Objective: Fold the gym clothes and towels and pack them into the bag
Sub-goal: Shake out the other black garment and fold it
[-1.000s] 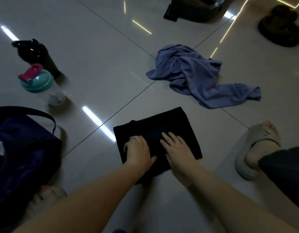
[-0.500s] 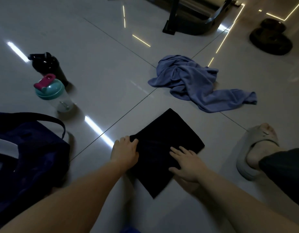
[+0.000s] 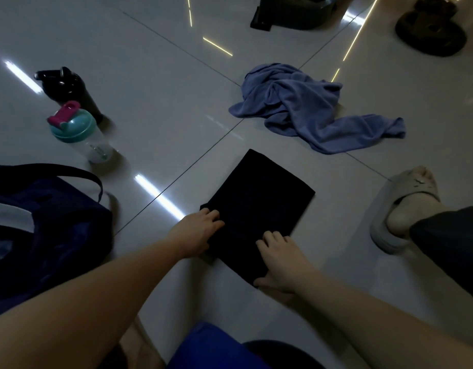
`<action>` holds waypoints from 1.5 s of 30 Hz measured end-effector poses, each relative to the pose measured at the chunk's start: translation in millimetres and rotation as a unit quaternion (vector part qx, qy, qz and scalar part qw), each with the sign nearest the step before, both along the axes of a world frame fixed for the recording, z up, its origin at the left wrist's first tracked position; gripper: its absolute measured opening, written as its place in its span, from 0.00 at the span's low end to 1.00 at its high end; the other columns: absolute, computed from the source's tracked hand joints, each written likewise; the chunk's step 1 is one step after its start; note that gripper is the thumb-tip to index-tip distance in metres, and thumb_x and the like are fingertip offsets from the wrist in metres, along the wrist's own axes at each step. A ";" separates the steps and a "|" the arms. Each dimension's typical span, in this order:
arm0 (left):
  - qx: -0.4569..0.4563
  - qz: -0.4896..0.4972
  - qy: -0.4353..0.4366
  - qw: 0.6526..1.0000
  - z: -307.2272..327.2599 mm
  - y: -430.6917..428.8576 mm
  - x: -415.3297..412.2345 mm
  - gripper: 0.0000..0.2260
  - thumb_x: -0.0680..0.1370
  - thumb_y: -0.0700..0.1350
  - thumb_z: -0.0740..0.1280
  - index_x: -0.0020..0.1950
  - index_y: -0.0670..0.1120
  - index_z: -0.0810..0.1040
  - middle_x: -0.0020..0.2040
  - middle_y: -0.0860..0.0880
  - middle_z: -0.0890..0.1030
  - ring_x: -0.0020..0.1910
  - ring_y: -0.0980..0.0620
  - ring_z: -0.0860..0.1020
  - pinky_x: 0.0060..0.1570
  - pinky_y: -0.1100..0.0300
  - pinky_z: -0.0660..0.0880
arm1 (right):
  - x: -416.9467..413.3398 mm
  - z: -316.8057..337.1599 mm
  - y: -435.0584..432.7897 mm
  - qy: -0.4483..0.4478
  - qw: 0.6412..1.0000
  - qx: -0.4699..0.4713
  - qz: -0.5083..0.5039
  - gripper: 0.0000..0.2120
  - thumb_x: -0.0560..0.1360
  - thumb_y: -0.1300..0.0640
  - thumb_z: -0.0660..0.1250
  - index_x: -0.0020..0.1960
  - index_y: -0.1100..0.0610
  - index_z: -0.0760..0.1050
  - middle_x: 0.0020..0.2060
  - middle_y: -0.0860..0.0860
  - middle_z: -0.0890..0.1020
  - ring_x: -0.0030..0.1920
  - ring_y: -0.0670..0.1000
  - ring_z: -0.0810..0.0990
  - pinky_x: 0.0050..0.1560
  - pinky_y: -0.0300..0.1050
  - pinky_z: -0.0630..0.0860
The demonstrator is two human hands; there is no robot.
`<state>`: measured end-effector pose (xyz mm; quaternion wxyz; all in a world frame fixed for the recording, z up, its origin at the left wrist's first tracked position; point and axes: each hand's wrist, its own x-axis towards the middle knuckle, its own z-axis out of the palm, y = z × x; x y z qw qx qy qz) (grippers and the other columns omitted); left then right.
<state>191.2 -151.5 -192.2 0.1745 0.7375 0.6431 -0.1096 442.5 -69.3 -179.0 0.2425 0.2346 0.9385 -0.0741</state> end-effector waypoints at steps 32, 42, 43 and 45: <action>-0.222 0.325 -0.335 0.856 75.9 48.8 1.2 0.06 0.75 0.34 0.70 0.50 0.41 0.83 0.40 0.48 0.84 0.36 0.53 0.82 0.34 0.63 0.77 | -2.7 61.2 78.6 0.042 0.892 -0.364 -0.263 0.43 0.65 0.53 0.83 0.73 0.54 0.64 0.64 0.51 0.74 0.63 0.54 0.75 0.63 0.48 0.75; -0.188 0.419 -0.360 0.812 63.7 34.2 -33.8 0.08 0.73 0.37 0.73 0.52 0.40 0.84 0.44 0.43 0.86 0.42 0.46 0.85 0.44 0.55 0.82 | -31.3 46.4 75.9 0.163 0.933 -0.236 -0.217 0.10 0.72 0.59 0.72 0.36 0.50 0.72 0.33 0.48 0.78 0.39 0.52 0.79 0.40 0.45 0.70; -0.165 0.429 -0.360 0.811 61.3 32.7 -36.9 0.08 0.73 0.38 0.74 0.52 0.41 0.84 0.44 0.44 0.86 0.42 0.47 0.85 0.46 0.54 0.82 | -32.9 47.8 81.5 0.175 0.918 -0.262 -0.242 0.13 0.72 0.60 0.72 0.33 0.52 0.71 0.30 0.48 0.75 0.34 0.50 0.75 0.37 0.45 0.68; -0.135 0.448 -0.391 0.792 60.1 29.3 -41.7 0.08 0.73 0.41 0.76 0.52 0.43 0.84 0.44 0.45 0.86 0.42 0.49 0.84 0.43 0.55 0.80 | -39.3 51.1 89.2 0.210 0.884 -0.307 -0.282 0.13 0.73 0.62 0.72 0.33 0.56 0.71 0.28 0.51 0.72 0.30 0.49 0.70 0.35 0.45 0.64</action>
